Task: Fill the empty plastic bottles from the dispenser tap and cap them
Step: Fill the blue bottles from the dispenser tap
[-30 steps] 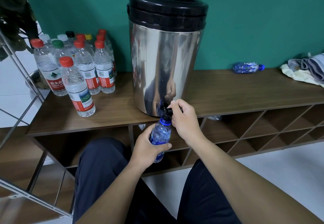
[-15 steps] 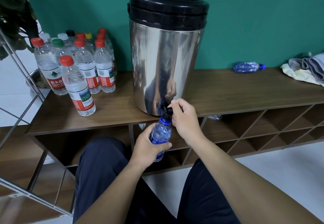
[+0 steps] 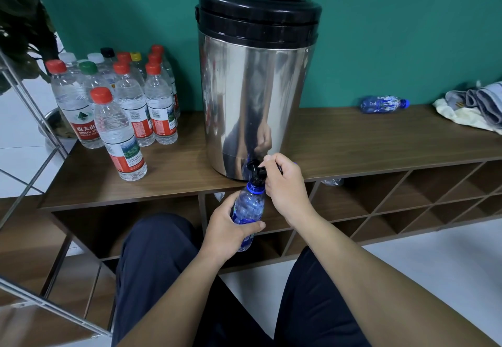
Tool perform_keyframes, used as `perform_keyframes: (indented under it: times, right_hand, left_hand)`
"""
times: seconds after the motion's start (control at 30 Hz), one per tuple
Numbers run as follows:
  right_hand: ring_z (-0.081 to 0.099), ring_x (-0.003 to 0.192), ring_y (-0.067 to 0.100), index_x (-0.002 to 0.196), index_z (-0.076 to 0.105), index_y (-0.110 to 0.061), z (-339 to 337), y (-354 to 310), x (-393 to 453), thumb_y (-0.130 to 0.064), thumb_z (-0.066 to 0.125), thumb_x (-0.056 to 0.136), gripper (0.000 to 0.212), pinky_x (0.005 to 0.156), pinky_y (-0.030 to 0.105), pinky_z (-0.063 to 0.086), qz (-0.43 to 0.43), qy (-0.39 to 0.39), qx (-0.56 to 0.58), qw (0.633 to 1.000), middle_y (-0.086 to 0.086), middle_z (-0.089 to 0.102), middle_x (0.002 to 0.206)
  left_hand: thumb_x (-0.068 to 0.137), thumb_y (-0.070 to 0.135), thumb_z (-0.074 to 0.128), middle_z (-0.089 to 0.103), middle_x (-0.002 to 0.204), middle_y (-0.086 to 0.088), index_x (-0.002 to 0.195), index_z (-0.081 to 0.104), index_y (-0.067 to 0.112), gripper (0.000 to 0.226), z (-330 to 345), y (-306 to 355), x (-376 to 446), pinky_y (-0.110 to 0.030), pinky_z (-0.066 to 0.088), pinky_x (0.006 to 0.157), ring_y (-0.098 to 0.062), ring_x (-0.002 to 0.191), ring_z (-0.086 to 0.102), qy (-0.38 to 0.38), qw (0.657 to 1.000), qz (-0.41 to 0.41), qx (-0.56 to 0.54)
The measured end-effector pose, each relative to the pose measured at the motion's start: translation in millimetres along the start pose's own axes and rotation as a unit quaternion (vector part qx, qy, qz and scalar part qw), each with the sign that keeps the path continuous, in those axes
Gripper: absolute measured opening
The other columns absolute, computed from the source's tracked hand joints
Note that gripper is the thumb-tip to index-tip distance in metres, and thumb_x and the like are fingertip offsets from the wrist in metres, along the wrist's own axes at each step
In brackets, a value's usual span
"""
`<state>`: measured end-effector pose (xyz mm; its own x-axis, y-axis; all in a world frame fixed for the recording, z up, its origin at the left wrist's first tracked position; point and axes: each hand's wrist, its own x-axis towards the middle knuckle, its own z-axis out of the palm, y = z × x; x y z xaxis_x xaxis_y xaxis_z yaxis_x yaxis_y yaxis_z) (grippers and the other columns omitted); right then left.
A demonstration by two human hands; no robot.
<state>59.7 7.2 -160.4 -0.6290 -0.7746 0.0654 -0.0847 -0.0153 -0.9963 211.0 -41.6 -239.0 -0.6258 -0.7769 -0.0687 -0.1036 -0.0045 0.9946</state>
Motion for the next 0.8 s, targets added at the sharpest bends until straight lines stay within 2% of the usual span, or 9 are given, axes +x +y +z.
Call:
perform_keyframes:
  times: [0.13, 0.37, 0.53, 0.8]
  right_hand:
    - [0.038, 0.056, 0.010, 0.087, 0.065, -0.023, -1.1, -0.7, 0.0, -0.035, 0.056, 0.114, 0.032, 0.059, 0.029, 0.034, 0.003, 0.000, -0.006, 1.000, -0.010, 0.044, 0.062]
    - [0.037, 0.057, 0.011, 0.084, 0.064, -0.026, -0.5, 0.3, -0.2, -0.036, 0.056, 0.114, 0.033, 0.059, 0.031, 0.033, 0.001, 0.001, -0.003, 1.000, -0.010, 0.042, 0.061]
    - [0.035, 0.054, 0.010, 0.089, 0.063, -0.016, -1.3, -0.9, -0.2, -0.031, 0.055, 0.115, 0.032, 0.057, 0.029, 0.032, 0.002, 0.003, -0.002, 1.000, -0.010, 0.041, 0.059]
    - [0.038, 0.056, 0.009, 0.084, 0.065, -0.025, -0.6, 0.5, -0.3, -0.034, 0.056, 0.114, 0.033, 0.059, 0.030, 0.033, -0.003, 0.002, -0.003, 1.000, -0.012, 0.044, 0.061]
  left_hand:
    - [0.075, 0.012, 0.104, 0.080, 0.125, 0.017, 0.135, 0.067, 0.044, 0.077, 0.1, 0.1, 0.7, -0.042, 0.060, 0.111, -0.006, 0.117, 0.076, 0.001, 1.000, -0.006, 0.005]
    - [0.075, 0.012, 0.104, 0.080, 0.126, 0.015, 0.138, 0.067, 0.042, 0.079, -0.7, -2.1, 1.3, -0.045, 0.059, 0.113, -0.007, 0.118, 0.076, -0.001, 1.000, -0.004, 0.004]
    - [0.075, 0.011, 0.104, 0.080, 0.126, 0.016, 0.136, 0.067, 0.043, 0.078, -0.6, -0.6, 0.8, -0.044, 0.059, 0.112, -0.005, 0.117, 0.076, 0.000, 1.000, -0.003, 0.005]
    - [0.075, 0.015, 0.104, 0.079, 0.128, 0.015, 0.140, 0.066, 0.042, 0.080, -0.9, -2.3, 2.0, -0.049, 0.059, 0.113, -0.009, 0.120, 0.076, -0.003, 1.000, -0.008, 0.006]
